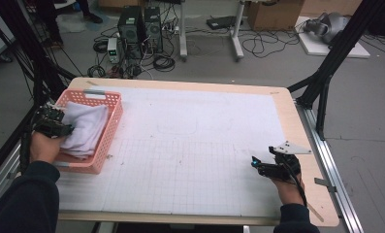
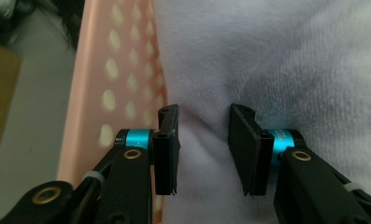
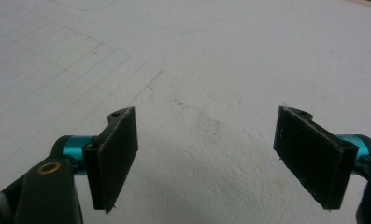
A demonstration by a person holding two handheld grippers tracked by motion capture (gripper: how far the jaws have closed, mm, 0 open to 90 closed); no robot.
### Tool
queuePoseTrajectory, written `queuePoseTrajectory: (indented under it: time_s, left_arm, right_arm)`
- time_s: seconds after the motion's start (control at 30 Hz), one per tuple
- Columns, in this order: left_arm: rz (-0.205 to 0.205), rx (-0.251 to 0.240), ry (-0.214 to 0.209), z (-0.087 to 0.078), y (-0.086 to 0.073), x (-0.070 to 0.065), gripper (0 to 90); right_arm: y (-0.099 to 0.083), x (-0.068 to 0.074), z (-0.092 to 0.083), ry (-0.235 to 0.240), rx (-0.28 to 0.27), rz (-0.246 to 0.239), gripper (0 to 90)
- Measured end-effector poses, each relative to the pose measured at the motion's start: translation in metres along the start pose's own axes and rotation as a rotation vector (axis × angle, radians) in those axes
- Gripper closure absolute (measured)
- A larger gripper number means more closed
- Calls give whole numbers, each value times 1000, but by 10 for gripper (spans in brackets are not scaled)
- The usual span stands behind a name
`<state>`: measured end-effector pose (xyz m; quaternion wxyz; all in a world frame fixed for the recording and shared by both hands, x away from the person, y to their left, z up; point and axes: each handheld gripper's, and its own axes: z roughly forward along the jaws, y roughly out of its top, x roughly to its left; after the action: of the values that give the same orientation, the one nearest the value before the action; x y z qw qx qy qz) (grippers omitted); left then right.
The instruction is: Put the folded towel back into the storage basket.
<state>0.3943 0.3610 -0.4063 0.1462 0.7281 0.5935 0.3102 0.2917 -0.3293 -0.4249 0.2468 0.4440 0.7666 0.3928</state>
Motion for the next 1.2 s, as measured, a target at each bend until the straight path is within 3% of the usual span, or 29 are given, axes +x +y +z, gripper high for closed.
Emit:
queuePoseTrajectory:
  time_s: [0.07, 0.17, 0.27, 0.33, 0.4, 0.47, 0.53, 0.63, 0.8, 0.83, 0.87, 0.9, 1.07, 1.1, 1.2]
  left_arm:
    - [17, -26, -15, -2, -1, 1, 600]
    - [-38, -70, -39, -6, 0, 5, 572]
    - [-38, -156, -49, -14, 2, 3, 465]
    - [-53, -250, -103, -20, 3, 2, 463]
    - [-31, -339, -173, -25, 4, 0, 463]
    - [-18, -380, -224, -24, 6, -2, 465]
    - [0, -331, -244, -16, 6, -5, 473]
    - [5, -227, -199, -5, 6, -7, 470]
    - [-2, -194, -178, -4, 7, -6, 423]
    - [-60, -221, -198, -10, 8, -2, 388]
    - [-93, -242, -219, -13, 8, 1, 371]
    - [-138, -292, -251, -19, 7, 5, 357]
    - [-249, -533, -378, -49, 5, 16, 267]
    - [-259, -552, -389, -53, 5, 16, 232]
    - [-222, -632, -443, -68, 3, 9, 186]
  right_arm:
    - [0, 1, 1, 1, 2, -1, 208]
    - [0, 1, 1, 2, 4, 1, 209]
    - [1, 1, 1, 1, 1, -3, 208]
    - [0, 1, 1, -1, 3, 0, 208]
    - [0, 1, 1, 3, 6, -2, 209]
    - [1, 2, 2, 2, 6, -4, 209]
    - [1, 2, 2, 5, 6, -3, 209]
    - [1, 1, 1, 4, 6, -2, 209]
    - [0, 0, 1, 3, 4, 1, 209]
    - [1, 1, 1, 3, 3, 0, 209]
    - [1, 1, 1, 3, 3, 0, 209]
    - [1, 1, 1, 3, 2, 1, 208]
    - [1, 2, 1, 11, -1, 3, 209]
    - [2, 2, 1, 9, -3, 1, 208]
    - [2, 3, 1, 10, -9, 3, 208]
